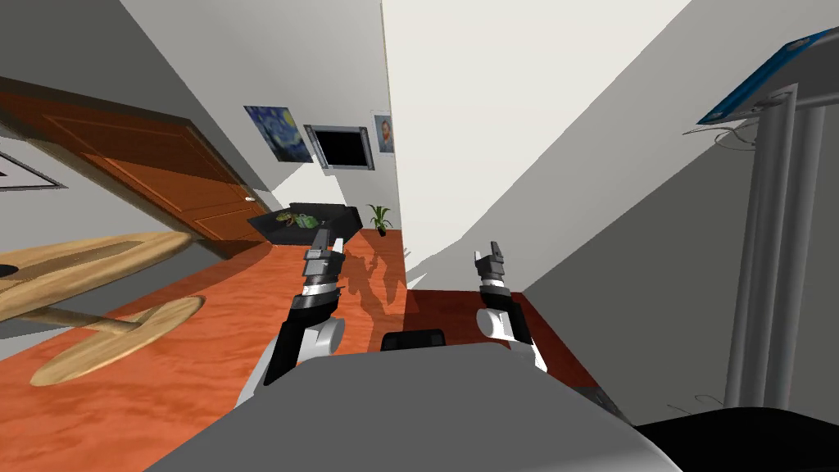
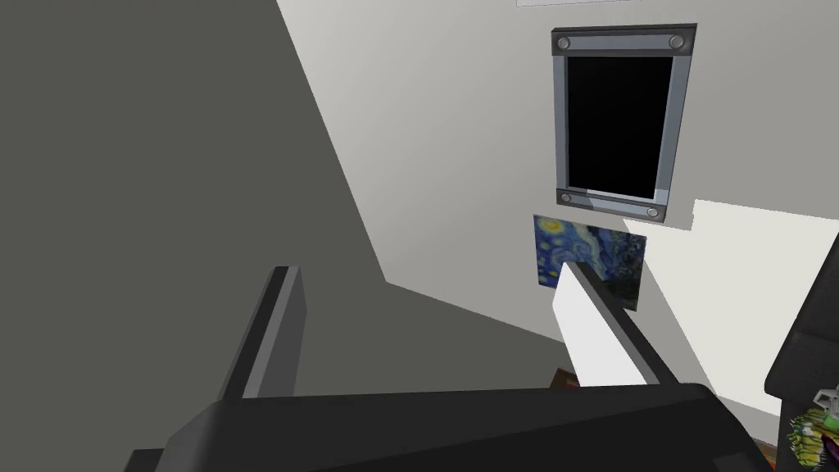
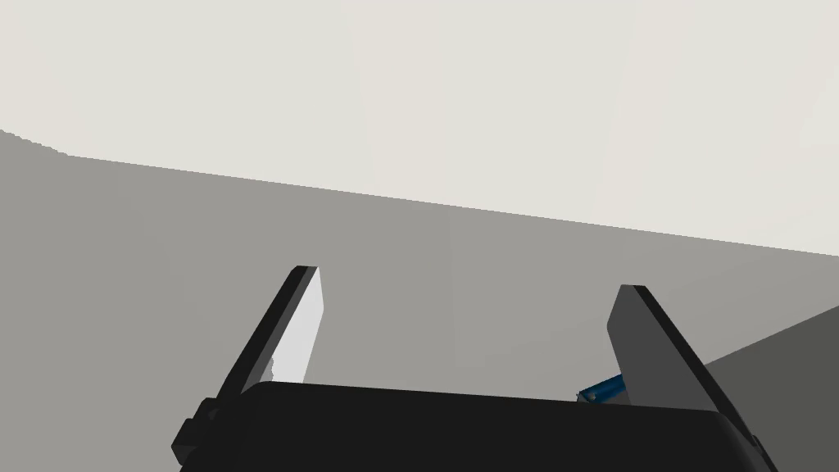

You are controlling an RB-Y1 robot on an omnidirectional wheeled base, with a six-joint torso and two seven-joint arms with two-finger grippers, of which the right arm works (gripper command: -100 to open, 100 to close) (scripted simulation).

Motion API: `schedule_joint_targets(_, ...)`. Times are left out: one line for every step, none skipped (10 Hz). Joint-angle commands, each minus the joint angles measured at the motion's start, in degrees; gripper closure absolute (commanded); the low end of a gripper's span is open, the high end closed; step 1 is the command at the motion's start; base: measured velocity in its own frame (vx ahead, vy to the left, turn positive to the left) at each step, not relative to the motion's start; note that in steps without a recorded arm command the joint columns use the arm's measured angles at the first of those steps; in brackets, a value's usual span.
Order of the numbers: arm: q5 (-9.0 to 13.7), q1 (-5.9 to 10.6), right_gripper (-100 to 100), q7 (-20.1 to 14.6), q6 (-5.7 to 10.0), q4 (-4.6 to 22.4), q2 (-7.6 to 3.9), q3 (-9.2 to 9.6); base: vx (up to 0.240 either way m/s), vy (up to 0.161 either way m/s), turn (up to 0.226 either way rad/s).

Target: Push the door open

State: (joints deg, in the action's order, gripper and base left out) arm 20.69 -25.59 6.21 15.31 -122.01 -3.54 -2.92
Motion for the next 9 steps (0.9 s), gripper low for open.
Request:
schedule_joint_targets(2.1, 0.06, -100, 0.4, -0.63, 0.8, -0.40, 0.06, 0.092, 0.134, -0.208)
schedule_joint_targets(3.4, 0.13, -100, 0.7, -1.11, 1.2, -0.64, 0.06, 0.093, 0.130, -0.189)
schedule_joint_targets(4.7, 0.20, -100, 0.9, -1.59, 1.7, -0.88, 0.05, 0.113, 0.153, -0.211)
schedule_joint_targets(5.4, 0.23, -100, 1.0, -1.83, 1.9, -1.00, 0.04, 0.109, 0.136, -0.163)
schedule_joint_targets(6.7, 0.30, -100, 1.3, -2.31, 2.3, -1.24, 0.04, 0.086, 0.113, -0.161)
schedule_joint_targets(8.0, 0.37, -100, 1.5, -2.79, 2.7, -1.48, 0.03, 0.083, 0.115, -0.181)
schedule_joint_targets(9.4, 0.44, -100, 1.7, -3.27, 3.2, -1.72, 0.02, 0.070, 0.130, -0.177)
schedule_joint_targets(10.7, 0.50, -100, 2.0, -3.74, 3.6, -1.96, 0.02, 0.117, 0.139, -0.247)
schedule_joint_targets(12.0, 0.57, -100, 2.2, -4.22, 4.0, -2.19, 0.01, 0.132, 0.165, -0.196)
